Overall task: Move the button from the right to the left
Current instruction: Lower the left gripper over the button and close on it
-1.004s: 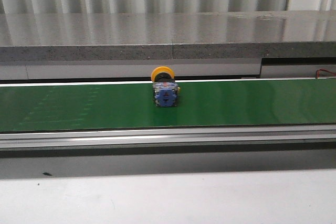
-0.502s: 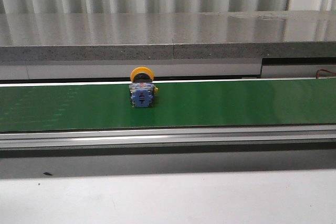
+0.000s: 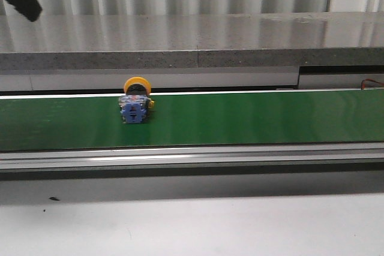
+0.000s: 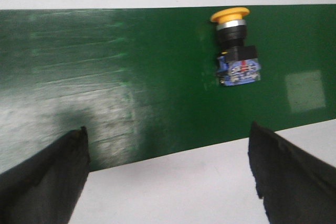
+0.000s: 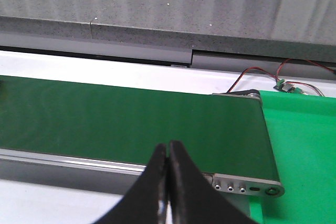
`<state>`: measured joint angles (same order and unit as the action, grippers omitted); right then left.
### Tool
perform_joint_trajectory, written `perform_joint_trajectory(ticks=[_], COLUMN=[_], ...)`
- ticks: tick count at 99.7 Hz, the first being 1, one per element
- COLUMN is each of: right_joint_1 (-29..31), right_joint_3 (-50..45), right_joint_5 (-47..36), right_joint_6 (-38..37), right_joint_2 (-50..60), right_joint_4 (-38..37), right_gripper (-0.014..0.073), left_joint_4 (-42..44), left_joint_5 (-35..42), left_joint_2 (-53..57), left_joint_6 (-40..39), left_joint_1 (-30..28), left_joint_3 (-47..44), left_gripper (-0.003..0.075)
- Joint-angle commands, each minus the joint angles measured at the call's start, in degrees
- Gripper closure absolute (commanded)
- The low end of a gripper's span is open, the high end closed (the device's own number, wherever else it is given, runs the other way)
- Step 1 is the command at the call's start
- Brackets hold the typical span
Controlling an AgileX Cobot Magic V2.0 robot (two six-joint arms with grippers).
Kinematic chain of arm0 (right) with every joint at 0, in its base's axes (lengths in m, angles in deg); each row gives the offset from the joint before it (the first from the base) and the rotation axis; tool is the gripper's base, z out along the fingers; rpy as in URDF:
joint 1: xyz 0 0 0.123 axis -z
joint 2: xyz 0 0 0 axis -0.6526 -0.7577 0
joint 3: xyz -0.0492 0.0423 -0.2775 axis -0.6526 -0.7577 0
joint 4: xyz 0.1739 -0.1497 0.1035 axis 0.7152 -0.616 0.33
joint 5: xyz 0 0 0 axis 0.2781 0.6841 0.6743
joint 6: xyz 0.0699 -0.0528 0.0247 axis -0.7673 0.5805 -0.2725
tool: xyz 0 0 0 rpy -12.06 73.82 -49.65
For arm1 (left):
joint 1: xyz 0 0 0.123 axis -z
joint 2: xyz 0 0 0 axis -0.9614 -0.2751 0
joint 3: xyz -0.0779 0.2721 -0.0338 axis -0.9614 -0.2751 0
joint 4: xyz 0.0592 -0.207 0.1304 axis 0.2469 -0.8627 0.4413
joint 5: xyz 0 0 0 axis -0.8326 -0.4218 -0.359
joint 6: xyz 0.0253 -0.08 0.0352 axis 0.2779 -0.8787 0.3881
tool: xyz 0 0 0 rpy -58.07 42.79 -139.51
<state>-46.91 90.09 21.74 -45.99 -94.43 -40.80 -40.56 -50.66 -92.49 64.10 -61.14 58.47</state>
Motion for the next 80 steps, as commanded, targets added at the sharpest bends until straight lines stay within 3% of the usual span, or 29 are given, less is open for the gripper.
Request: perform_joint_trajectory(ticks=[1,29,53,80], right_joint_1=[0.0,0.0,0.0,0.0], right_joint_3=[1.4,1.4,1.4,1.4], right_joint_5=[-4.6,-4.6,-4.6,-4.6], right_joint_6=[0.6,0.6,0.6,0.6], right_joint_2=[-0.3,-0.3,-0.3,-0.3], right_joint_4=[-0.4,-0.4,-0.4,-0.4], right_gripper=[0.0661,0.0661,0.0661,0.0661], left_joint_4=[-1.8,-0.6,10.3,11.3], left_joint_5=[0.8,-2.6,-6.8,-6.8], left_joint_2=[-2.2,-12.9,-19.3,-23.5], left_joint_6=[-1.1,-7.3,-16.8,-18.4], left_joint_1=[3.0,8.2,9.9,9.9], left_joint_3=[4.7,13.6,18.6,19.0], left_gripper=[0.0132,0.0133,0.0136,0.0136])
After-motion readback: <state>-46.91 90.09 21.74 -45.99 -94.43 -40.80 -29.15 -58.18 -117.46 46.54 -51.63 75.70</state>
